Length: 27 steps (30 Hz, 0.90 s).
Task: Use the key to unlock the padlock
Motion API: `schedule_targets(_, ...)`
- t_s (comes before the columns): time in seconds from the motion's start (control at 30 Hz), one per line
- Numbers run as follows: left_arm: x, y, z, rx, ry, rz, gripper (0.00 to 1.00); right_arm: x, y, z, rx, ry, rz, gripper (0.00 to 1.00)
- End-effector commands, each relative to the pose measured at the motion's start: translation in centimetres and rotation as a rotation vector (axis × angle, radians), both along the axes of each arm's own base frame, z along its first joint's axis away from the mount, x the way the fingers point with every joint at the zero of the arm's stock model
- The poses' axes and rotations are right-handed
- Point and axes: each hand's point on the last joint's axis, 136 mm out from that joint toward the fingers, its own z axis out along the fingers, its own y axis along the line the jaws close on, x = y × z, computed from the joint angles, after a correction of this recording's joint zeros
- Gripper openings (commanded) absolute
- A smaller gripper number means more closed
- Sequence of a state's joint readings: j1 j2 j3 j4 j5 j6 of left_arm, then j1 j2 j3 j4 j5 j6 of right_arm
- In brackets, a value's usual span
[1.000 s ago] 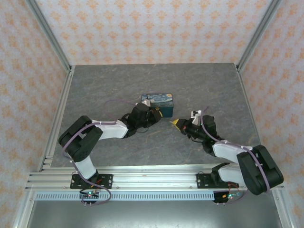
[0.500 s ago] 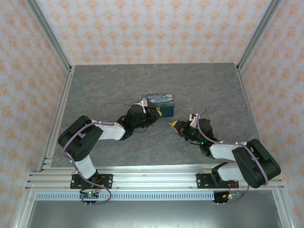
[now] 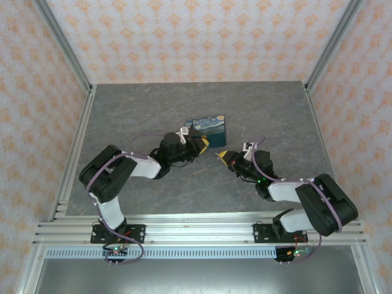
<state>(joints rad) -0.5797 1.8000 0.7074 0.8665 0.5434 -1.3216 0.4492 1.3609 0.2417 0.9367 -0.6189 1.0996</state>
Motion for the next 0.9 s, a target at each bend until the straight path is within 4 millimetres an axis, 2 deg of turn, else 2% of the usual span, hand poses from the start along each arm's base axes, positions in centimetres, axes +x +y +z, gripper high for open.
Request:
schedule_targets(0.0,0.6,-1.3,2.5,-0.119,-0.021,-0.049,0.0,0.9,0.3,2.2,0.026,-0.081,-0.009,0.0)
schedule_targets(0.3,0.2,-1.4,2.3,-0.154,0.007,-0.066,0.0,1.2,0.3,1.5,-0.009,-0.072,-0.017,0.0)
schedule_targets(0.63,-0.2,-1.3,3.8,-0.144,-0.03,-0.082,0.0,2.3,0.4,0.6,-0.002,-0.044,-0.045,0.0)
schedule_targets(0.67,-0.2,-1.2,3.3,-0.13,-0.008,-0.079,0.0,2.4,0.4,0.6,-0.001,-0.045,-0.048,0.0)
schedule_targets(0.87,-0.3,-1.2,3.2,-0.128,-0.008,-0.079,0.0,3.0,0.6,0.8,0.009,-0.044,-0.058,0.0)
